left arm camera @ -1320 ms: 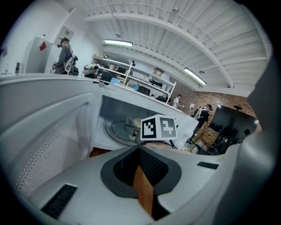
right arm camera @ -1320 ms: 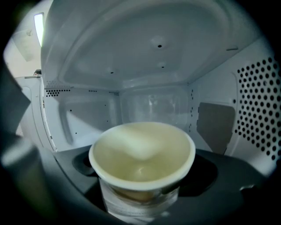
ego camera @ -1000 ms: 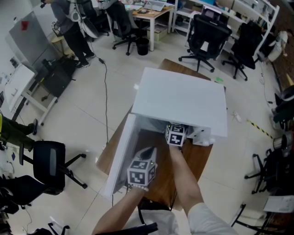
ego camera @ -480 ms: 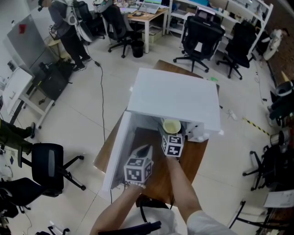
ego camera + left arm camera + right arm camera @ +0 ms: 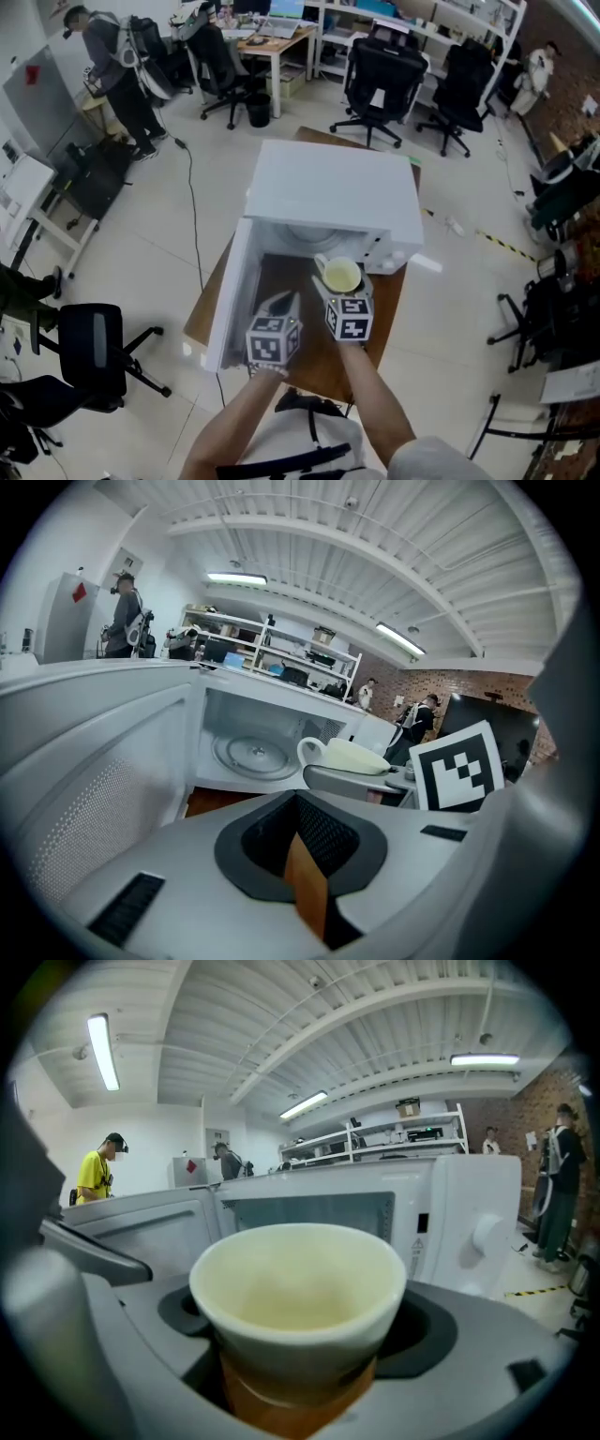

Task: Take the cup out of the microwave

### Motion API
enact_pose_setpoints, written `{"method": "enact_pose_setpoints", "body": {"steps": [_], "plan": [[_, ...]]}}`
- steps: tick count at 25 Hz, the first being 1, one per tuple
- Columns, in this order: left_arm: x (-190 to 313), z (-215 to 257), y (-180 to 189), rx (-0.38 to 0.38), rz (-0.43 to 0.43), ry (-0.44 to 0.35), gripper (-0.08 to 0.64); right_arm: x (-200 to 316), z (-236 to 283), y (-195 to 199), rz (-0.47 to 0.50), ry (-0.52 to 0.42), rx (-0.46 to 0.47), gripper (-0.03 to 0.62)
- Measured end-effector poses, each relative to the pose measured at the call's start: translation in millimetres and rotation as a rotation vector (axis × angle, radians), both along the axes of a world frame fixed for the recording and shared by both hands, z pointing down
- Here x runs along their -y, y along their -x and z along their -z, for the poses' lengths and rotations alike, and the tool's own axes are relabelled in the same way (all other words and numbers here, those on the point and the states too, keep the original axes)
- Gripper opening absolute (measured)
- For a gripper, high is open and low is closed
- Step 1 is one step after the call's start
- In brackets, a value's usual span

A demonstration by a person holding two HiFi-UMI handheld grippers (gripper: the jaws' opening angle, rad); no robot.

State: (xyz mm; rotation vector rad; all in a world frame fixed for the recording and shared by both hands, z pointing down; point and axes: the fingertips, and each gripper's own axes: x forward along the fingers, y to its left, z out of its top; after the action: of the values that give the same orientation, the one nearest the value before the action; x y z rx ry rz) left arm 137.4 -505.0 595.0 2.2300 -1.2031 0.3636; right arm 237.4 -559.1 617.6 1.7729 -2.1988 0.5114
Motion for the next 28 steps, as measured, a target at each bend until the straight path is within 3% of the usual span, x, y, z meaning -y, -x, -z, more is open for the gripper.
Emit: {"method": "enact_pose_setpoints", "body": {"steps": [16, 28], "plan": [[-49.6, 40.7, 1.3, -0.023, -0.068, -0.102, -0.006, -104.3, 93.5, -14.1, -0.027, -0.059, 0.073, 0.477], [-74.4, 48.5, 12.8, -0.003, -0.089, -0.125, -0.006, -165.8, 112.2, 2.5, -0.055, -0.072, 0.081, 0.477]]}}
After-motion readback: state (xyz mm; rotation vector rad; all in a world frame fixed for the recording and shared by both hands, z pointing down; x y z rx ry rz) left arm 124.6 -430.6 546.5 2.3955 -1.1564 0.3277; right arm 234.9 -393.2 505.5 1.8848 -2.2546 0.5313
